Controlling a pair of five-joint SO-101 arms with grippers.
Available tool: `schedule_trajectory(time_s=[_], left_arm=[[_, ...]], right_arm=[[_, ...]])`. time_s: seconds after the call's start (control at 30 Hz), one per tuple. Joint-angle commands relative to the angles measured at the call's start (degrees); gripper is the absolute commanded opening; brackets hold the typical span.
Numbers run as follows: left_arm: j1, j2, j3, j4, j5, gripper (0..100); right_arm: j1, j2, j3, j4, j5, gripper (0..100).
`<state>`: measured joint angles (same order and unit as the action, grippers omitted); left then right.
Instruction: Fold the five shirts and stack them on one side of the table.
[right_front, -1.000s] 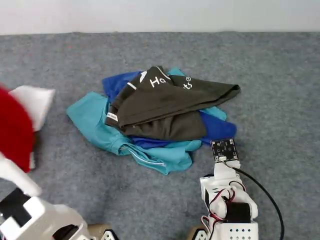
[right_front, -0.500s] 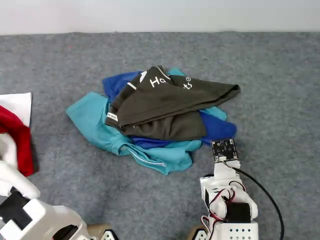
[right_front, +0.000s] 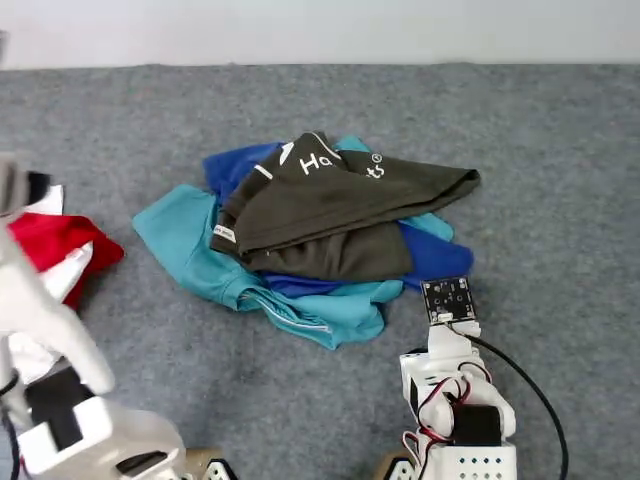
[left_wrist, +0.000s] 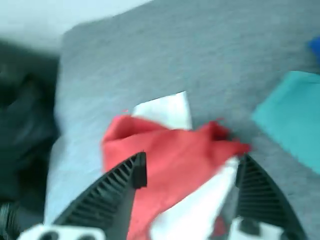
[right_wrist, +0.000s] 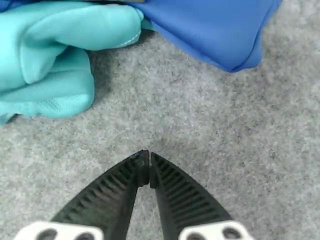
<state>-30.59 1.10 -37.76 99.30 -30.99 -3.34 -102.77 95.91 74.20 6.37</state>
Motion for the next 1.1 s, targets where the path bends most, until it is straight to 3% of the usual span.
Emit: schedule_trajectory(time_s=[0.0, 0.1, 0.23, 0.47, 0.67, 1.07], left_arm=[[9.3, -2.7, 4.6, 1.2, -0.4, 29], [17.5, -2.2, 10.7, 1.1, -0.2, 29], [28.8, -2.0, 18.3, -0.7, 5.5, 29], [43.4, -2.0, 30.6, -11.3, 11.2, 32], [46.9, -0.3, 39.8, -19.4, 11.5, 33], [45.4, 21.9, 35.1, -22.9, 11.6, 33]], right_arm=[[-0.1, -0.7, 0.5, 0.5, -0.4, 0.9], [-0.1, -0.7, 0.5, 0.5, -0.4, 0.9], [-0.1, -0.7, 0.5, 0.5, -0.4, 0.9], [-0.1, -0.7, 0.5, 0.5, -0.4, 0.9], [-0.1, -0.7, 0.5, 0.5, -0.4, 0.9], [-0.1, -0.7, 0.5, 0.5, -0.4, 0.9]])
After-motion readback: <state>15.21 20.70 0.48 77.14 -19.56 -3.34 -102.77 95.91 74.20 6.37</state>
